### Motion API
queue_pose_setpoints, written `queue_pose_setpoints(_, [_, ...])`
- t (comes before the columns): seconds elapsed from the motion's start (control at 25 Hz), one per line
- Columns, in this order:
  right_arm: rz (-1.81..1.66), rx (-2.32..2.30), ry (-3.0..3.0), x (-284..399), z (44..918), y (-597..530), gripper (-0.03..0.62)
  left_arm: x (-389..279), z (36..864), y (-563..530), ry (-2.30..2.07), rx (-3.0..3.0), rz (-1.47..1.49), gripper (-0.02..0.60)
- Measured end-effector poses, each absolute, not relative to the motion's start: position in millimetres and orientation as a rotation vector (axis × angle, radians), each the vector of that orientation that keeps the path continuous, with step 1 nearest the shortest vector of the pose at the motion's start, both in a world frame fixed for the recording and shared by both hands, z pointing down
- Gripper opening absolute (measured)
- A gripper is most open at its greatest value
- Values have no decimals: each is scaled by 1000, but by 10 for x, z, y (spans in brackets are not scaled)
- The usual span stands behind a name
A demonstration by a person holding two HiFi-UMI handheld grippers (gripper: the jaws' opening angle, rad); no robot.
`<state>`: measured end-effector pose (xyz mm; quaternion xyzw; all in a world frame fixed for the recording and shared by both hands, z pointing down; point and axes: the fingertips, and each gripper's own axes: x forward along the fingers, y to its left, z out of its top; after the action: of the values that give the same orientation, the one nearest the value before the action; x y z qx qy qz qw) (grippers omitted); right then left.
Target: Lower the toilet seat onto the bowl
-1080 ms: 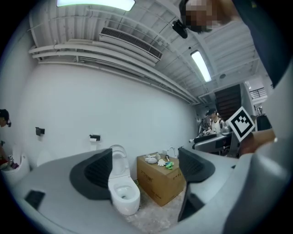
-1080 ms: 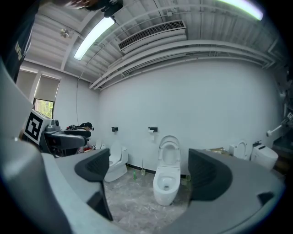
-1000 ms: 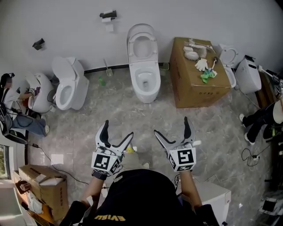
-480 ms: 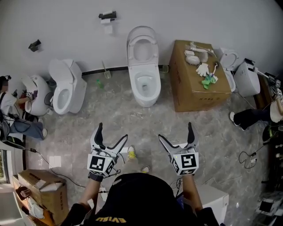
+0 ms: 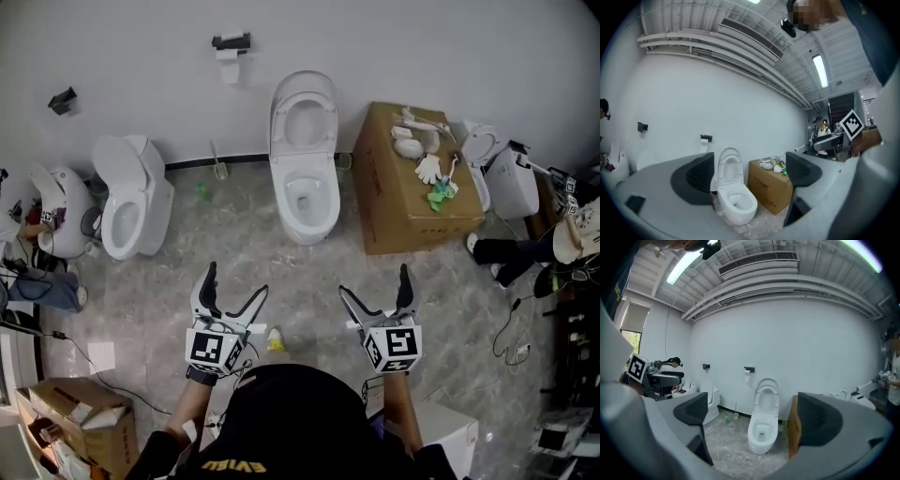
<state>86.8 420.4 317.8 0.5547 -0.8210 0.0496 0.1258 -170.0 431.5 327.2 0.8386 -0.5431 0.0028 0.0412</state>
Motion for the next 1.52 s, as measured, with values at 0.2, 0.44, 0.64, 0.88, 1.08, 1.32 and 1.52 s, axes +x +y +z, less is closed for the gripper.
queue_pose_setpoints(0.2, [99,1636,-2297,540,3171,4022,583,-2079,3228,3959,-1623,2602,-62,485])
queue_pose_setpoints(0.44, [89,1639,-2225,359,3168,3808,583,-2373,3288,3683,-1612,2586,-80,485])
queue_pose_setpoints(0.64, [93,1648,-2200,316,3214,3657,583,-2428,3395,3521,-1579,2582,-72,485])
queue_pose_setpoints(0.88, [75,1612,-2177,332,3378,3514,583,-2234,3391,3401,-1533,2629,-71,485])
queue_pose_setpoints(1.08, [79,1598,-2207,471,3461,3124,583,-2085,3416,3097,-1563,2631,-18,485])
queue_pose_setpoints(1.32, [52,1544,-2218,745,3617,2340,583,-1908,3447,2462,-1637,2566,19,485])
queue_pose_setpoints(1.52, [55,1495,-2249,1034,3682,1751,583,-1507,3405,1911,-1680,2584,140,485])
